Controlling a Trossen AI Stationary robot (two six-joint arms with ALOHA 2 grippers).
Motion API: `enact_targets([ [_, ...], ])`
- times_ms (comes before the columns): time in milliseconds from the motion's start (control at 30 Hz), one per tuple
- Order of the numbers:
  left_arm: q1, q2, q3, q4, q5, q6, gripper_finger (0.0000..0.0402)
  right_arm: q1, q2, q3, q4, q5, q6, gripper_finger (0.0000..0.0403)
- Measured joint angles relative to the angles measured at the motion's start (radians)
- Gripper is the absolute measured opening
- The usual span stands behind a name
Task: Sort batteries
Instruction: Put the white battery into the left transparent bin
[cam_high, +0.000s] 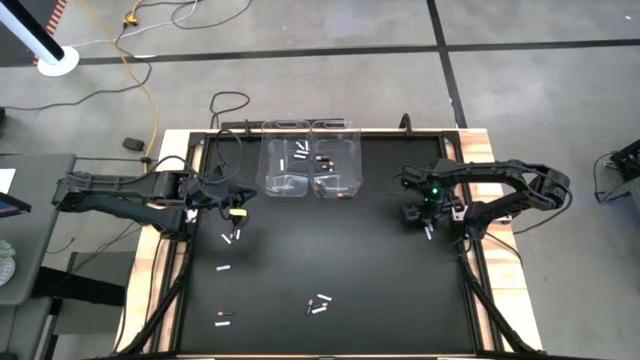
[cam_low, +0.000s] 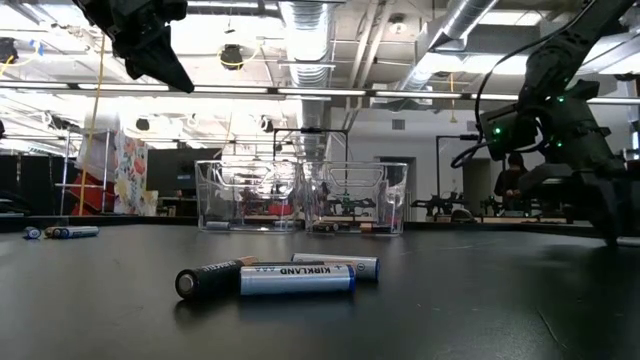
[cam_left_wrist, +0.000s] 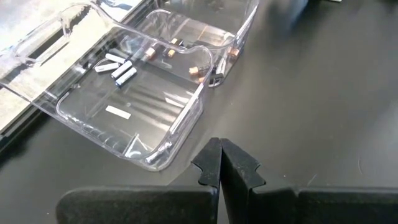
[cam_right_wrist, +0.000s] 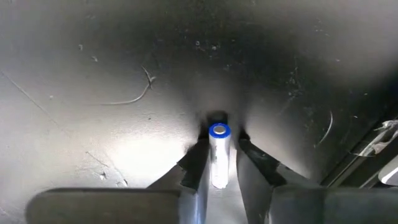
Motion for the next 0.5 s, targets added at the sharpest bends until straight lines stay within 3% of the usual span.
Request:
enact_targets([
  [500, 0.0, 0.0, 0.0, 0.0, 0.0, 0.0, 0.0, 0.0, -0.003, 0.008, -0.007, 0.003, -0.028, 0.0022],
])
